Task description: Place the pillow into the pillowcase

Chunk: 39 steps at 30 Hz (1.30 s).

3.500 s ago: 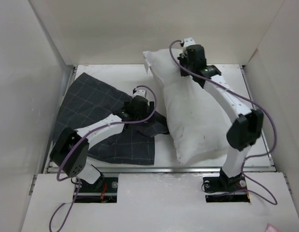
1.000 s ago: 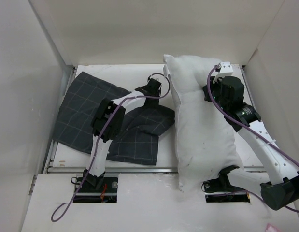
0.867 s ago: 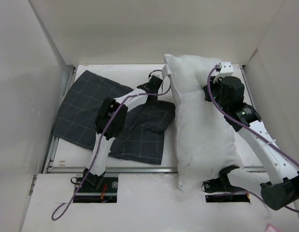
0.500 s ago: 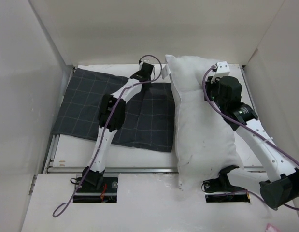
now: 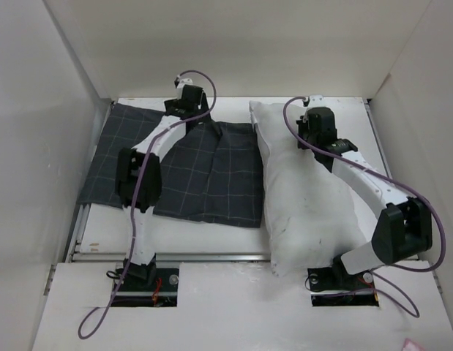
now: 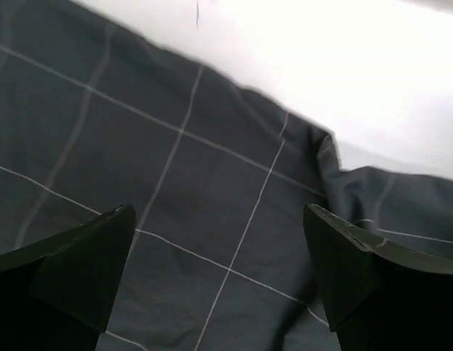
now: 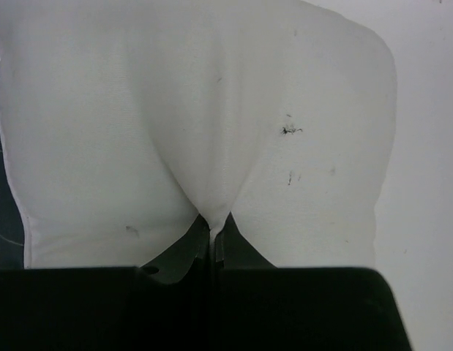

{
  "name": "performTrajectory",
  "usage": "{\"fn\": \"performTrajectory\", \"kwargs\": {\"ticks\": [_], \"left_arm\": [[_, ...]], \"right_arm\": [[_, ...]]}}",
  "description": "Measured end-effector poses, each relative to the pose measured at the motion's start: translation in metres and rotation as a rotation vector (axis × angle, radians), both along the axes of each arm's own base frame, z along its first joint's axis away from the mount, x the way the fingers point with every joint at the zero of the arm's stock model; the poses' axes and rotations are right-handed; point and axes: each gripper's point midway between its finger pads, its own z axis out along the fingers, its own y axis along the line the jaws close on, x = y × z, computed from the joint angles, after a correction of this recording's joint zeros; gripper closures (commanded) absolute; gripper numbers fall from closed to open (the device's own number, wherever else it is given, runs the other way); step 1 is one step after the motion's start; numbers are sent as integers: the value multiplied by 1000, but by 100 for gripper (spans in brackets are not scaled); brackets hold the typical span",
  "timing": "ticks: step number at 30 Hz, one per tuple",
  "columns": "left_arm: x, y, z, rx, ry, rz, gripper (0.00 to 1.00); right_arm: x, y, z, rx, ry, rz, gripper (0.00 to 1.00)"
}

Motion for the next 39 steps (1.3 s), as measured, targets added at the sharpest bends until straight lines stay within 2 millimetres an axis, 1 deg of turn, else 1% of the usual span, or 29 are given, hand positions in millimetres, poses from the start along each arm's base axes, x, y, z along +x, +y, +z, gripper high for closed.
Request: {"fn": "performTrajectory", "kwargs": {"ticks": [1, 3, 5, 7, 8, 10, 12, 13, 15, 17, 19, 21, 23, 25, 26, 27, 30, 32, 34, 36, 37, 39], "left_arm": [[-4, 2, 6, -1, -6, 1, 0], [-20, 6, 36, -20, -62, -5, 0], [-42, 0, 63, -40, -111, -38, 0], [-62, -23, 83, -79, -155, -115, 0], [-71, -39, 90, -100, -168, -167, 0], [-87, -76, 94, -138, -176, -274, 0], [-101, -113, 86, -161, -156, -379, 0], [-109, -131, 76, -163, -133, -427, 0], [-122, -160, 53, -159, -78, -499, 0], [-131, -180, 25, -142, -17, -541, 0], [-136, -194, -4, -121, 41, -569, 0], [-138, -203, -27, -109, 89, -581, 0], [-137, -211, -43, -104, 117, -581, 1], [-130, -217, -51, -90, 116, -554, 1], [-125, -219, -52, -81, 112, -537, 3], [-120, -223, -54, -74, 109, -523, 6], [-111, -234, -53, -71, 88, -493, 7], [-114, -236, -53, -64, 90, -478, 11], [-120, -241, -52, -59, 87, -471, 13], [-126, -245, -52, -52, 90, -461, 18], [-129, -246, -54, -47, 93, -456, 18], [-134, -250, -57, -34, 101, -443, 21]], "right_arm": [[3, -2, -1, 0, -1, -10, 100], [7, -3, 0, 4, -9, -29, 100], [9, -5, 2, 1, -18, -45, 100], [10, -9, 3, 0, -23, -66, 100], [10, -12, 4, -1, -26, -75, 100], [7, -19, 8, 4, -37, -103, 100], [2, -30, 20, 19, -59, -139, 100], [-1, -37, 28, 26, -77, -157, 100], [-11, -46, 46, 46, -115, -179, 100], [-22, -53, 71, 68, -172, -190, 100], [-34, -56, 94, 90, -231, -187, 100], [-47, -58, 111, 107, -275, -183, 100], [-54, -60, 122, 117, -303, -181, 100], [-57, -60, 125, 120, -309, -181, 100], [-58, -61, 124, 119, -305, -181, 100], [-58, -60, 121, 116, -297, -180, 100], [-58, -61, 112, 109, -275, -181, 100], [-57, -60, 110, 106, -267, -181, 100], [-56, -60, 109, 105, -264, -182, 100], [-56, -61, 108, 102, -263, -185, 100], [-56, -61, 108, 102, -263, -186, 100], [-56, -62, 108, 101, -263, -188, 100]]}}
